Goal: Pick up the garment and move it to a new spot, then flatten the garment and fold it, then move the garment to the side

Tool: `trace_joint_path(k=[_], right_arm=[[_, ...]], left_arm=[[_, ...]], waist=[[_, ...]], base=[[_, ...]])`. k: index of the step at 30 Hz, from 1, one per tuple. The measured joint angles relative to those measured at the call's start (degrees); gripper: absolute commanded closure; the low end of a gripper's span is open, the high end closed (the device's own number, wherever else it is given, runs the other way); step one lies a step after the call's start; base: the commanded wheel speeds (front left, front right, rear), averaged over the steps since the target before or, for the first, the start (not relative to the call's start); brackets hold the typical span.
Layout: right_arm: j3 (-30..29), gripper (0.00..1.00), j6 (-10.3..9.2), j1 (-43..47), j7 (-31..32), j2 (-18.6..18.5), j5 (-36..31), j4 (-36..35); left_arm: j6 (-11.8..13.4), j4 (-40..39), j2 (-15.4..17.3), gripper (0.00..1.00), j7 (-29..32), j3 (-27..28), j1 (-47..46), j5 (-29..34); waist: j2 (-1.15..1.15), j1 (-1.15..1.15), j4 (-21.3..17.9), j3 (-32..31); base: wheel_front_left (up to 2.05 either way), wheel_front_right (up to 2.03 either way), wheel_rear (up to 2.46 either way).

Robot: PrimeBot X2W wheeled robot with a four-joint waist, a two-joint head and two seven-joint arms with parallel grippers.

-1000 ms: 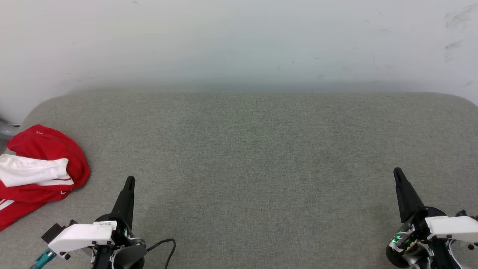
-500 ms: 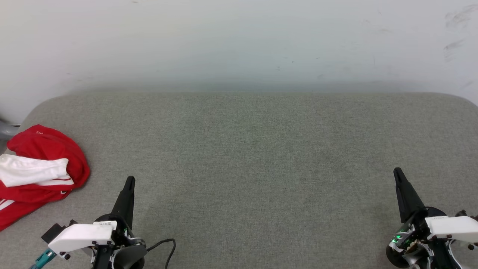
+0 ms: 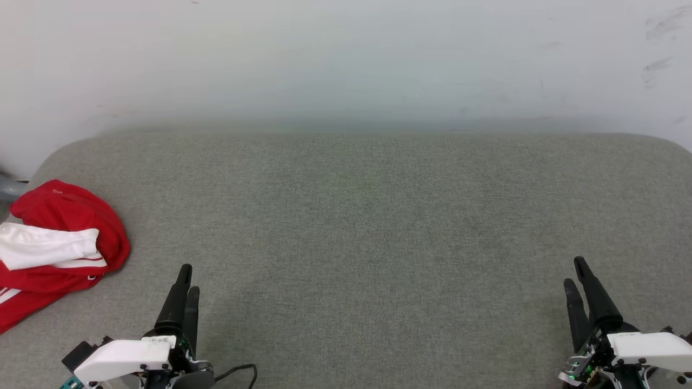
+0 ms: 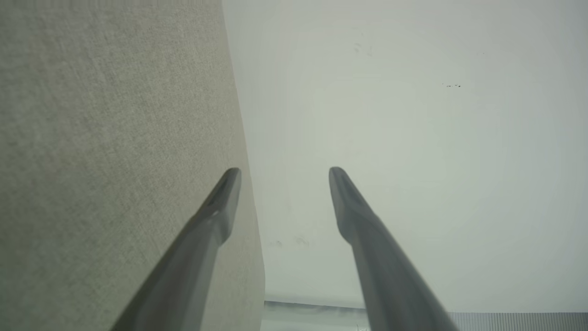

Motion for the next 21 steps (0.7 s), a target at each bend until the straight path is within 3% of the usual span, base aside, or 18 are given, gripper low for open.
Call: trace_joint_path(k=[8, 21], right_arm=[[-0.2, 0.00, 0.00, 0.0, -2.1, 0.0, -7.8, -2.2], [0.4, 0.00, 0.01, 0.1, -5.2, 0.0, -26.1, -7.6]], left_arm=[[0.9, -2.0, 0.0, 0.00, -2.1, 0.8, 0.0, 8.5], [5.2, -6.9, 0.0, 0.00, -5.2, -1.3, 0.0, 25.7]], waist=[[0.00, 0.00, 0.0, 0.1], [0.00, 0.00, 0.1, 0.3]], base=[[0.00, 0.00, 0.00], [0.00, 0.00, 0.00]])
